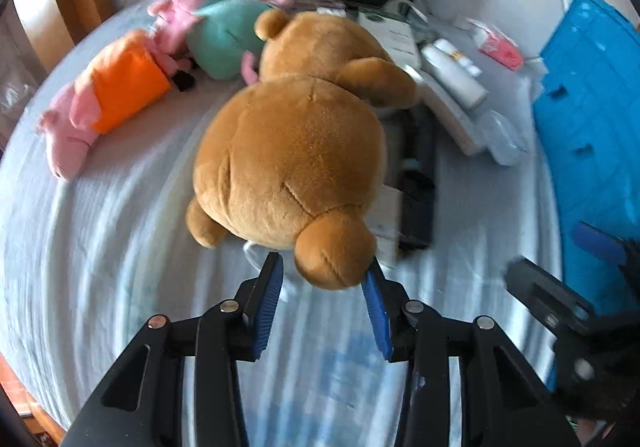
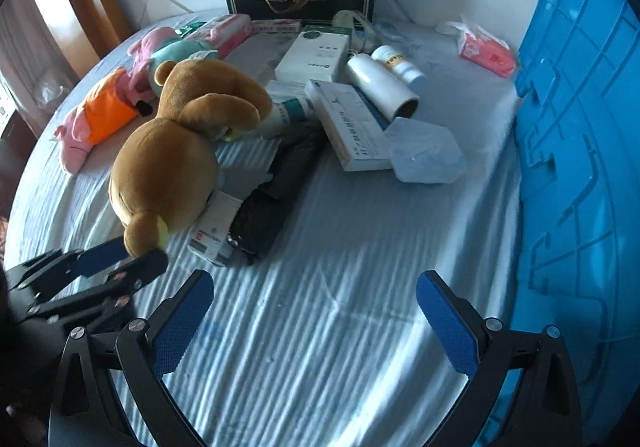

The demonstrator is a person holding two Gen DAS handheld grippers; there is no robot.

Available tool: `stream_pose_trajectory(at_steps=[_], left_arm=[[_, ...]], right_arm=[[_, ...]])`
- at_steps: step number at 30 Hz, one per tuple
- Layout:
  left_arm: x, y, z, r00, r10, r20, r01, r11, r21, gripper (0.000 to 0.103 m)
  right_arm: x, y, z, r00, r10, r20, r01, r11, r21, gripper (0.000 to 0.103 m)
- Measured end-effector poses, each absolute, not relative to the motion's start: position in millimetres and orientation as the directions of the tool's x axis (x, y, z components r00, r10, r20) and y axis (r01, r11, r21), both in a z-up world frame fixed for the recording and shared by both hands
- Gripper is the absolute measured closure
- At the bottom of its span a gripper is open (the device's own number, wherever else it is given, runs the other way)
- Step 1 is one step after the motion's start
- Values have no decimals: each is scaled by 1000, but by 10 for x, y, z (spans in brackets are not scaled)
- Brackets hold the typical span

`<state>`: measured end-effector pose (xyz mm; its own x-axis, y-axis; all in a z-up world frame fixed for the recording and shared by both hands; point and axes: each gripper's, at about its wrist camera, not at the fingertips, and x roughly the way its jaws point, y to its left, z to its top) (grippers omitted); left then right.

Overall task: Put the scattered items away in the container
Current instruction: 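Grasp the brown teddy bear with the right tool while the left tool pushes it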

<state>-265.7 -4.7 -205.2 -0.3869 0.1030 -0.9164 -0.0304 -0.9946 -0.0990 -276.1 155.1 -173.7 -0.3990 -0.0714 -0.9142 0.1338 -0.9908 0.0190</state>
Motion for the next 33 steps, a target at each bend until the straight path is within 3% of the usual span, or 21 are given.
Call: stream_pose_trajectory(at_steps=[4, 11, 20, 21, 22, 24, 28, 33], left_arm=[[-2829, -377, -1891, -477, -108, -872, 13, -993, 116, 61], [-3348, -1200, -1793, -460, -267, -847, 161, -963, 216, 61], [-3501, -1559, -1867, -458, -113, -882, 187, -982, 29, 61], [-3520, -1531, -1888, -451, -107, -886, 178, -984, 28, 61], [-3503, -1512, -1890, -447, -104, -889, 174, -984, 28, 61], [-3486, -1468, -1861, -457, -74, -886, 165, -986, -3, 61], [-3343, -1271, -1812, -484, 8, -875, 106, -992, -67, 60], [-3338, -992, -2013, -471, 21, -882, 30, -999, -41, 53]], right_arm=[[-2798, 1458, -1734, -399, -118, -909, 154, -986, 61, 0], [-3054, 1086, -1794, -385, -192, -903, 186, -974, 128, 0], [-3322, 708, -1711, -422, -278, -863, 244, -952, 187, 0], [-3362, 683, -1711, -422, -277, -863, 250, -951, 183, 6], [-3412, 655, -1725, -416, -276, -867, 255, -950, 181, 19], [-3470, 634, -1751, -404, -285, -869, 260, -947, 190, 26], [-3512, 649, -1804, -400, -289, -870, 260, -946, 195, 26], [-3621, 695, -1942, -390, -283, -876, 261, -947, 189, 26]])
